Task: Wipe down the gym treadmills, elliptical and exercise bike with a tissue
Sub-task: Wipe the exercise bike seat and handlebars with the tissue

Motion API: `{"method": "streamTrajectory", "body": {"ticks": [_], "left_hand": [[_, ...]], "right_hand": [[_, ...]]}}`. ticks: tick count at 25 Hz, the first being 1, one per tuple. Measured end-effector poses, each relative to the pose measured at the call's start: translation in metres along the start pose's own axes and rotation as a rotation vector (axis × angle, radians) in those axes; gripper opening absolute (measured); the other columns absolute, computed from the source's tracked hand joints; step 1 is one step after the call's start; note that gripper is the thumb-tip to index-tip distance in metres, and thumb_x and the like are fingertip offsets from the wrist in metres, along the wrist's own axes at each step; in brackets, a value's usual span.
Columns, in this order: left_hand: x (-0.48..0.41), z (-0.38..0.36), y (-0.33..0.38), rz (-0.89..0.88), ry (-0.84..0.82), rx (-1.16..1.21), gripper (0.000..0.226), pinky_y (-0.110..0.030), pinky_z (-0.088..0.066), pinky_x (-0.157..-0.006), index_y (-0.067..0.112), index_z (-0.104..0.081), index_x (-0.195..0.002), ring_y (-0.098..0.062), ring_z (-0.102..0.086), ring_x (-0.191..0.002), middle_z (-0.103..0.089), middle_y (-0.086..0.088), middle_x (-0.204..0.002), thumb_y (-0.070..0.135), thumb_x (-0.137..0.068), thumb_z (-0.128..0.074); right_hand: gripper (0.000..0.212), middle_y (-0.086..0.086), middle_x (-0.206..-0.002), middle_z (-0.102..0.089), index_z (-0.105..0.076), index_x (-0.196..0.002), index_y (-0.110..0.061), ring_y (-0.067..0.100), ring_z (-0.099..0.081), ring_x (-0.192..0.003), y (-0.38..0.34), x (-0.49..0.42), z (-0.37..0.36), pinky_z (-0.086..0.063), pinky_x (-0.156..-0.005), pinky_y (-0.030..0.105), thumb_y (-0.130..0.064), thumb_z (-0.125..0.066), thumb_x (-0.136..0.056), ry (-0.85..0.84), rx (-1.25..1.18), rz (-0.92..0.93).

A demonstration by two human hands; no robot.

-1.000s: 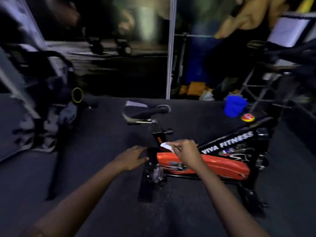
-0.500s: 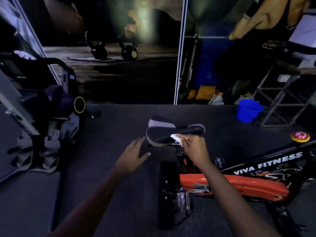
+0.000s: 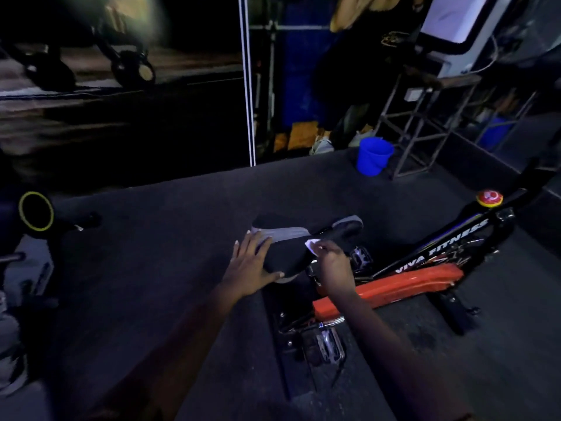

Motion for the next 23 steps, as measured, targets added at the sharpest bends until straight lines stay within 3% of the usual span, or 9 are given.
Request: {"method": "streamTrajectory", "body": {"ticks": [3, 5, 8, 11, 13, 15, 18, 21, 23], "left_hand": [[-0.002, -0.006, -0.007, -0.031, 0.024, 0.034, 0.093, -0.039, 0.006, -0.117, 0.020, -0.009, -0.152, -0.023, 0.011, -0.147, 0.005, -0.003, -0.160, 0.067, -0.082, -0.049], [-0.002, -0.009, -0.008, -0.041, 0.049, 0.052, 0.092, -0.039, 0.005, -0.117, 0.021, -0.009, -0.152, -0.023, 0.010, -0.147, 0.004, -0.002, -0.160, 0.062, -0.083, -0.053], [-0.002, -0.012, -0.010, -0.046, 0.068, 0.088, 0.096, -0.039, 0.005, -0.116, 0.022, -0.010, -0.152, -0.022, 0.009, -0.147, 0.003, 0.000, -0.160, 0.070, -0.078, -0.045], [-0.003, -0.014, -0.010, -0.029, 0.044, 0.068, 0.091, -0.040, 0.006, -0.116, 0.024, -0.005, -0.153, -0.021, 0.011, -0.146, 0.009, 0.002, -0.160, 0.061, -0.085, -0.053], [-0.003, -0.013, -0.007, -0.017, 0.043, 0.059, 0.091, -0.040, 0.005, -0.117, 0.023, -0.003, -0.153, -0.020, 0.012, -0.146, 0.010, 0.002, -0.160, 0.060, -0.085, -0.053], [-0.003, -0.011, -0.006, -0.020, 0.050, 0.078, 0.091, -0.039, 0.005, -0.116, 0.022, -0.005, -0.153, -0.020, 0.011, -0.146, 0.009, 0.002, -0.160, 0.059, -0.085, -0.055], [-0.002, -0.011, -0.005, -0.016, 0.042, 0.092, 0.091, -0.039, 0.004, -0.117, 0.021, -0.004, -0.153, -0.020, 0.011, -0.146, 0.009, 0.002, -0.160, 0.057, -0.086, -0.055], [-0.002, -0.011, -0.005, -0.014, 0.027, 0.080, 0.093, -0.040, 0.002, -0.117, 0.021, -0.002, -0.153, -0.021, 0.013, -0.146, 0.012, 0.002, -0.159, 0.062, -0.085, -0.051], [-0.001, -0.013, -0.007, -0.007, 0.020, 0.080, 0.099, -0.040, 0.002, -0.117, 0.022, -0.003, -0.153, -0.019, 0.014, -0.146, 0.012, 0.003, -0.159, 0.075, -0.077, -0.037]], "right_hand": [[0.037, 0.011, -0.098, -0.066, -0.070, -0.108, -0.012, 0.025, -0.066, -0.081, -0.021, 0.015, -0.018, -0.050, -0.066, 0.024, 0.002, -0.065, -0.073, -0.016, -0.014, 0.018], [0.029, 0.008, -0.095, -0.065, -0.069, -0.109, -0.013, 0.025, -0.064, -0.081, -0.039, 0.022, -0.025, -0.049, -0.062, 0.024, -0.010, -0.055, -0.083, -0.016, -0.022, 0.048], [0.031, 0.008, -0.092, -0.068, -0.071, -0.104, -0.013, 0.026, -0.065, -0.078, -0.041, 0.019, -0.016, -0.052, -0.062, 0.024, -0.007, -0.059, -0.076, 0.049, -0.003, 0.207], [0.036, 0.015, -0.102, -0.067, -0.070, -0.108, -0.007, 0.032, -0.063, -0.089, 0.001, -0.011, 0.024, -0.052, -0.077, 0.031, -0.005, -0.047, -0.079, 0.261, -0.020, -0.030], [0.035, 0.011, -0.099, -0.066, -0.069, -0.108, -0.005, 0.030, -0.063, -0.087, 0.037, -0.030, 0.042, -0.045, -0.073, 0.021, -0.004, -0.048, -0.081, 0.345, -0.045, -0.186], [0.031, 0.007, -0.097, -0.063, -0.066, -0.113, -0.004, 0.028, -0.062, -0.087, 0.043, -0.035, 0.041, -0.041, -0.070, 0.015, -0.006, -0.048, -0.088, 0.316, -0.115, -0.296], [0.033, 0.014, -0.100, -0.061, -0.069, -0.109, -0.007, 0.032, -0.062, -0.078, 0.036, -0.027, 0.023, -0.048, -0.070, 0.033, 0.005, -0.055, -0.082, 0.315, -0.087, -0.220], [0.031, 0.009, -0.091, -0.060, -0.067, -0.110, -0.006, 0.028, -0.061, -0.073, 0.015, -0.010, -0.001, -0.053, -0.068, 0.037, 0.002, -0.057, -0.082, 0.242, -0.257, -0.279], [0.039, 0.010, -0.091, -0.062, -0.069, -0.109, -0.009, 0.027, -0.062, -0.073, -0.011, 0.005, -0.013, -0.054, -0.067, 0.033, 0.008, -0.060, -0.075, 0.177, -0.162, -0.080]]}}
Point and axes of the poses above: each hand's wrist, its own x-axis away from the middle knuckle, its own z-axis out of the back of the hand, y = z × x, the point moved 3 cm from there along -x, towards the middle knuckle
